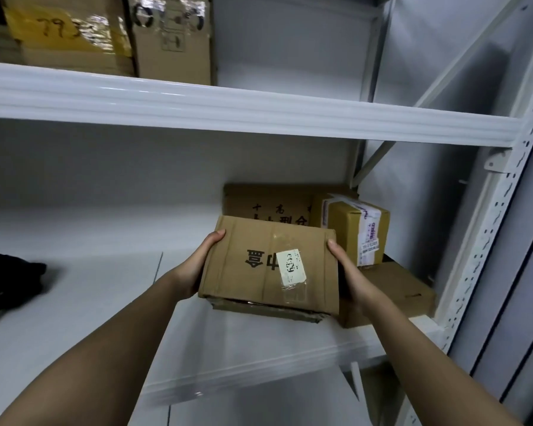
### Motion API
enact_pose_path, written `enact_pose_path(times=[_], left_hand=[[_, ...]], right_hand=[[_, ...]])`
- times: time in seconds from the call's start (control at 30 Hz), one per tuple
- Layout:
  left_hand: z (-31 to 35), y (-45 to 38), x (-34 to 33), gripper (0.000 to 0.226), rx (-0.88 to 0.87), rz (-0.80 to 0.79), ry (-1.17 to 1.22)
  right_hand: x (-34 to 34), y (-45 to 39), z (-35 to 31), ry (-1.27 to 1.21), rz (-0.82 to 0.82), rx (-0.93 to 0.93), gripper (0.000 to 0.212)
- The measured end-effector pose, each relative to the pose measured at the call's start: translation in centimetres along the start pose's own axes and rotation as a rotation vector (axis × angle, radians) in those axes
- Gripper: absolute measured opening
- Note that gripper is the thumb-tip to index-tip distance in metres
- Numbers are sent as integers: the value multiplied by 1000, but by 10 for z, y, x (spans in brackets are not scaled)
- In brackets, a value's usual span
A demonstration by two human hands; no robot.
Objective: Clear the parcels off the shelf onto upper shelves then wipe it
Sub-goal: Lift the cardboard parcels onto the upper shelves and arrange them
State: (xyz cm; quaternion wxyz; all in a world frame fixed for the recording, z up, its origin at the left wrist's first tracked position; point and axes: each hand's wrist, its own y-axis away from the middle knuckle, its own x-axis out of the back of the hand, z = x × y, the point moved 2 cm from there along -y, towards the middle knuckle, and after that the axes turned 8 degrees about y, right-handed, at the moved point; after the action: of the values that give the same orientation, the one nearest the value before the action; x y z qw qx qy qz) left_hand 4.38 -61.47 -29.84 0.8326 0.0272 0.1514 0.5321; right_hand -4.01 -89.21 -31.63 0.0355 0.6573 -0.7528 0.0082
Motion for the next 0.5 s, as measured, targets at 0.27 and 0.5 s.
enact_pose_path(times=[0.27,0.5], left_hand=[[24,39,80,56,18,-37,-49],[29,43,93,53,-181,138,-250]], right_hand=[[-96,19,-1,15,52,26,57],[-126,41,-2,-72,420,116,95]])
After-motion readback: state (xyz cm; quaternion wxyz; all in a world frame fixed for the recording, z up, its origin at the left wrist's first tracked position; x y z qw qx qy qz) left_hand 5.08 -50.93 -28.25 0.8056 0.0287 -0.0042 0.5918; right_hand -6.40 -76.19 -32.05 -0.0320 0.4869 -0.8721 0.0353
